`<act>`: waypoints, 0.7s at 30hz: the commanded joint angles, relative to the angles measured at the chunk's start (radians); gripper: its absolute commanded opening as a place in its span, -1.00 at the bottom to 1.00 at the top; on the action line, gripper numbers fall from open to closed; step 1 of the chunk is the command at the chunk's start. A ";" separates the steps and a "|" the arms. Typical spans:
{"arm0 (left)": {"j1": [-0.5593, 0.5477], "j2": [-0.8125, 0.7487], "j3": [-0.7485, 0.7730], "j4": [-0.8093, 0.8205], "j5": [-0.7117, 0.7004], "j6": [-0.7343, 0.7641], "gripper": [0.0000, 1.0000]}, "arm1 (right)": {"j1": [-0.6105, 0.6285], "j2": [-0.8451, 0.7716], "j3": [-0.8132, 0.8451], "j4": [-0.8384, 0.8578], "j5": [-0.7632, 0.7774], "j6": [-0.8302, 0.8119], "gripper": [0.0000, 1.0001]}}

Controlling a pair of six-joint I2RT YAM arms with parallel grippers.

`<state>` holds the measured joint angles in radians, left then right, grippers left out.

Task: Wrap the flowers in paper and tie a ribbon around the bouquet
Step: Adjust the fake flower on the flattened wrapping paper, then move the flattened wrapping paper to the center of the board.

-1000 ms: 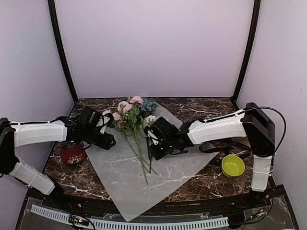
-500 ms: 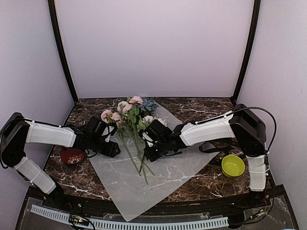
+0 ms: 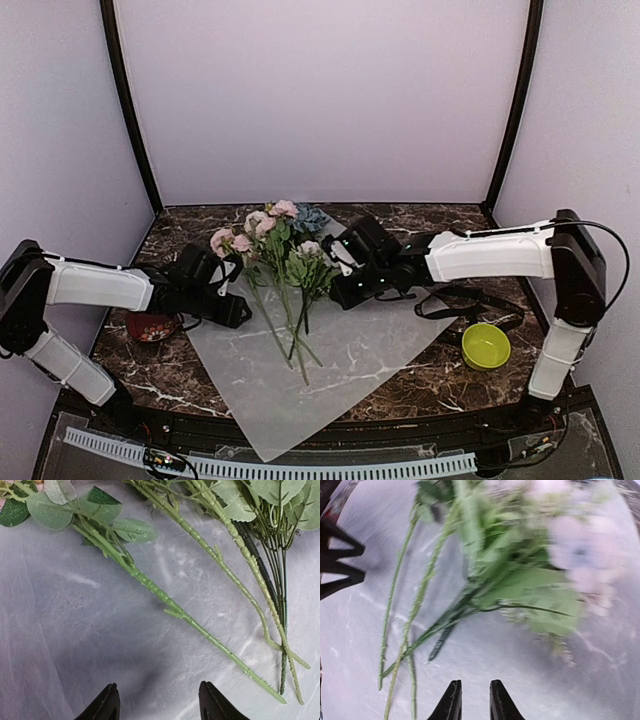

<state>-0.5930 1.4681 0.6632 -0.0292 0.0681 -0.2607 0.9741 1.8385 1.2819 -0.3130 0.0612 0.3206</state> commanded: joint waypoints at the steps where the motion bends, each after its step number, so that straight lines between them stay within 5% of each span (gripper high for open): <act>1: -0.004 -0.092 0.005 -0.072 -0.011 -0.038 0.13 | -0.118 -0.104 -0.088 -0.115 0.129 0.037 -0.54; 5: -0.004 -0.161 0.004 -0.202 -0.061 -0.105 0.14 | -0.253 -0.107 -0.108 -0.196 0.167 0.028 -0.32; 9: -0.004 -0.203 0.045 -0.407 -0.153 -0.154 0.15 | -0.386 -0.054 -0.085 -0.232 0.130 -0.017 0.19; 13: -0.004 -0.243 0.016 -0.480 -0.146 -0.227 0.15 | -0.466 0.021 -0.025 -0.246 0.086 -0.070 0.47; 21: -0.004 -0.349 -0.085 -0.486 -0.133 -0.323 0.15 | -0.538 0.123 0.024 -0.288 -0.048 -0.124 0.53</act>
<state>-0.5930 1.1473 0.6132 -0.4530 -0.0578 -0.5220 0.4477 1.9408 1.2827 -0.5678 0.0959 0.2398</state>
